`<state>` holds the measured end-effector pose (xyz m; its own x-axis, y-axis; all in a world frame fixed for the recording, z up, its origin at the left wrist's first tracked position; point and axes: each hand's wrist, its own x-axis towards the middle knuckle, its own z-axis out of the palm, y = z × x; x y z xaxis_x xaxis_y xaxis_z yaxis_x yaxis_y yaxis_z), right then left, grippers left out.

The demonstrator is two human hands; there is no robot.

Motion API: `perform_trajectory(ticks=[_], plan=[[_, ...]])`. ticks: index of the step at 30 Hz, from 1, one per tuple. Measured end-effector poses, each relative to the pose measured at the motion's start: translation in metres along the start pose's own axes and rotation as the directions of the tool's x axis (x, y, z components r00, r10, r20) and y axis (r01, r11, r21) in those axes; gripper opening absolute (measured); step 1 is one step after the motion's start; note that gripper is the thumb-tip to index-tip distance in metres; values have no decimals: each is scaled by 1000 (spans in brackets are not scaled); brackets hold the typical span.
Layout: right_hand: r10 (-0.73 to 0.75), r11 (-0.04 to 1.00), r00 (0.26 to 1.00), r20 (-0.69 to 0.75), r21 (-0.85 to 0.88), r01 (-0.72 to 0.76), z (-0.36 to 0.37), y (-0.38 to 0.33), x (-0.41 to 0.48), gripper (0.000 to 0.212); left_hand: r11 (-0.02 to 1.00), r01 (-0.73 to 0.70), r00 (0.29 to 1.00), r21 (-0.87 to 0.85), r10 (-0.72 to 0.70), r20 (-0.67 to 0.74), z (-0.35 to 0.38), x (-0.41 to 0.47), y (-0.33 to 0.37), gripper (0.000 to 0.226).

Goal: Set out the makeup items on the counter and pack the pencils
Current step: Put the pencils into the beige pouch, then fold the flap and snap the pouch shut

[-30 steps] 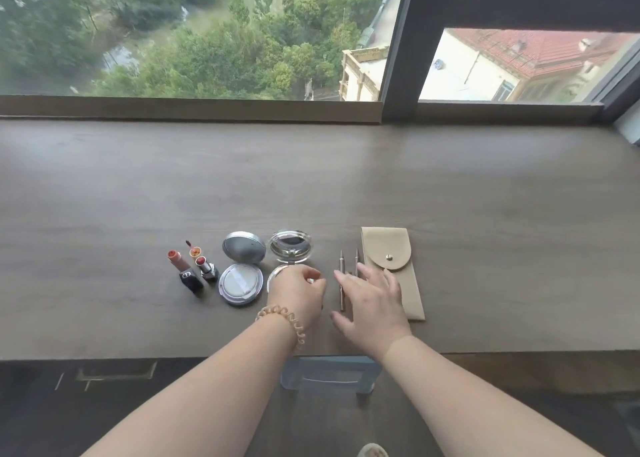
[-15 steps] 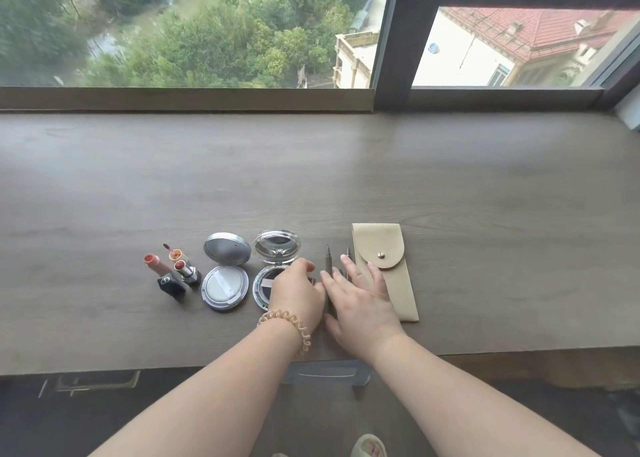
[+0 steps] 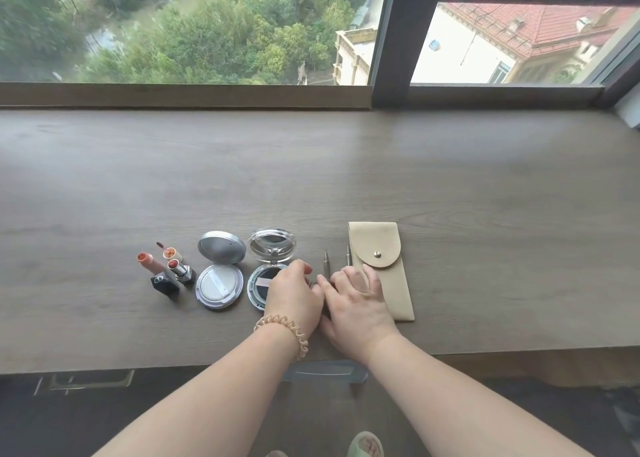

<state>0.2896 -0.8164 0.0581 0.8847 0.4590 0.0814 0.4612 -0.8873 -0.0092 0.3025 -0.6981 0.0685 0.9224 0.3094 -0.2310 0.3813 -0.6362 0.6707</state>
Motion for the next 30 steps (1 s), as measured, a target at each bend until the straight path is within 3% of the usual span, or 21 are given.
perform_trajectory(ticks=[7,11,16,25,30], plan=[[27,999,999,-31,48,-26,-2,5,-4,56,999,0,1000,44,0,1,2,-1,0,30],[178,974,984,-13,143,-174,-6,21,-11,60,994,-24,1000,105,22,18,4,-4,-1,34],[308,941,951,23,138,-309,-6,56,-15,58,979,-113,994,168,112,14,7,-8,-3,34],[262,953,954,145,115,-279,-8,89,27,70,962,-34,993,270,64,-103,4,-10,11,33],[203,967,959,197,111,-228,-5,99,37,43,969,-50,984,243,89,-152,8,-17,23,29]])
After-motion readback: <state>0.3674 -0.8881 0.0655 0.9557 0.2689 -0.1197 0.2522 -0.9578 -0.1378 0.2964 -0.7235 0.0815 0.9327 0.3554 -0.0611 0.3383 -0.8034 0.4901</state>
